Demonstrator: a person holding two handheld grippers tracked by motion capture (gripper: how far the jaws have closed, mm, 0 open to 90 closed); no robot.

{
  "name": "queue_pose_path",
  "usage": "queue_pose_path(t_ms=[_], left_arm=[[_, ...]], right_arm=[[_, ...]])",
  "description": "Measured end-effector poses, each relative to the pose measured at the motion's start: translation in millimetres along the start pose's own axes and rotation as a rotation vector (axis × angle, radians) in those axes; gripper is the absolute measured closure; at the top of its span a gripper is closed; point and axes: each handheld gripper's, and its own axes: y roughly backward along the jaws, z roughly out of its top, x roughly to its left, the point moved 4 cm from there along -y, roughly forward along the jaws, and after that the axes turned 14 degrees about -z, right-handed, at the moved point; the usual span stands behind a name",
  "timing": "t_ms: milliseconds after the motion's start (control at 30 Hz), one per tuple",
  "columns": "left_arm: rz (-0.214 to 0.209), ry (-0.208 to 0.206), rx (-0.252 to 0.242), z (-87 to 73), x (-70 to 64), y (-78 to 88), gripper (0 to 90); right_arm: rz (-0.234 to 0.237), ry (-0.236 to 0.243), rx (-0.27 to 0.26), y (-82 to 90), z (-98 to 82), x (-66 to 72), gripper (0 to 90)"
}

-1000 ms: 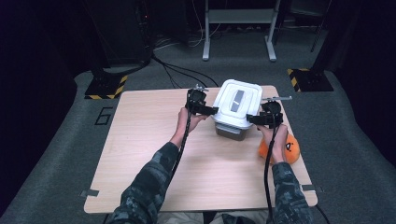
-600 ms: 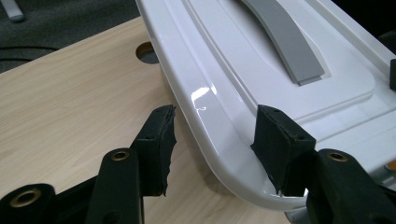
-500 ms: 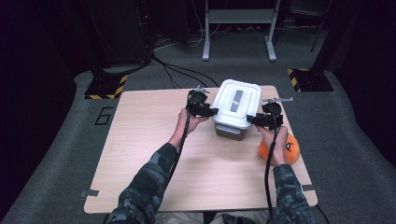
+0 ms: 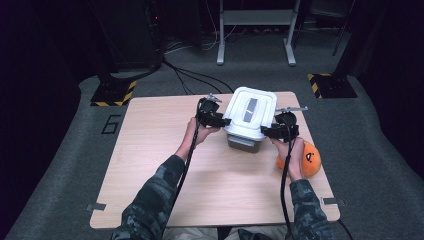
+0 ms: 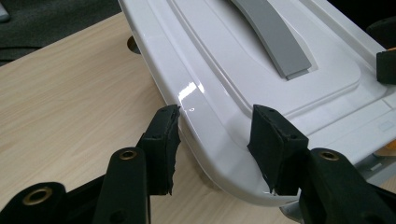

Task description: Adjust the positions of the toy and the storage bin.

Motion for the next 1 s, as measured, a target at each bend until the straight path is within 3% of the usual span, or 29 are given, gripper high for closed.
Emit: queue_pose_path(t_ms=[400, 1000], left_arm=[[-0.006, -0.014, 0.007, -10.7, -3.5, 12.0, 51.8], [0.001, -0.041, 0.007, -28.5, -13.6, 30.0, 50.8]], right_arm=[[0.003, 0.033, 0.010, 7.5, -4.8, 13.3, 48.0], [0.023, 0.019, -0.004, 19.9, -18.5, 30.4, 47.9]])
